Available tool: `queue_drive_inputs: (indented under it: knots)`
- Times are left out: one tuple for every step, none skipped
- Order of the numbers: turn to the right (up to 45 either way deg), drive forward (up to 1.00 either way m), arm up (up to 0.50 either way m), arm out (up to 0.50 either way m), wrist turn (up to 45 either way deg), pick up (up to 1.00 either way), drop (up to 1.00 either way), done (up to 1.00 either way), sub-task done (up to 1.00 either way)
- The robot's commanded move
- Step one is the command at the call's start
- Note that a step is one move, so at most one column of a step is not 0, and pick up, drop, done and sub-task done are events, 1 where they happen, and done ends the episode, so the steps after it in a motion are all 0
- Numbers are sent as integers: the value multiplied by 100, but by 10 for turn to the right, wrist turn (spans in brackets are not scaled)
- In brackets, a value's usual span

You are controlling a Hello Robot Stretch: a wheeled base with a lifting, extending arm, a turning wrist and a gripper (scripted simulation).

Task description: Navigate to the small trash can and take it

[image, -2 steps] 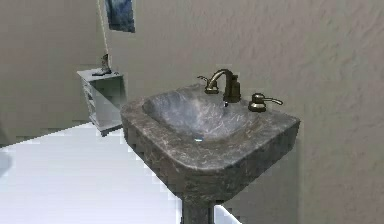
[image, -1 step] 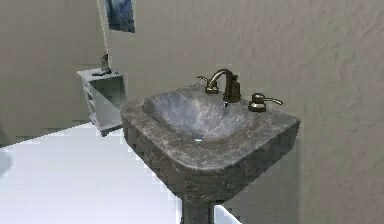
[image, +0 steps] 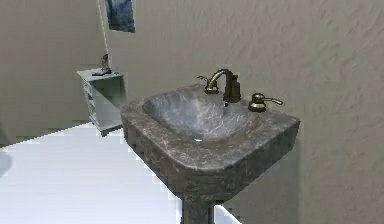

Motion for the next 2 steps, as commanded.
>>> queue_drive_inputs:
  knots:
    - [0, 0, 10, 0, 0, 0, 0, 0, 0]
    - [0, 0, 0, 0, 0, 0, 0, 100, 0]
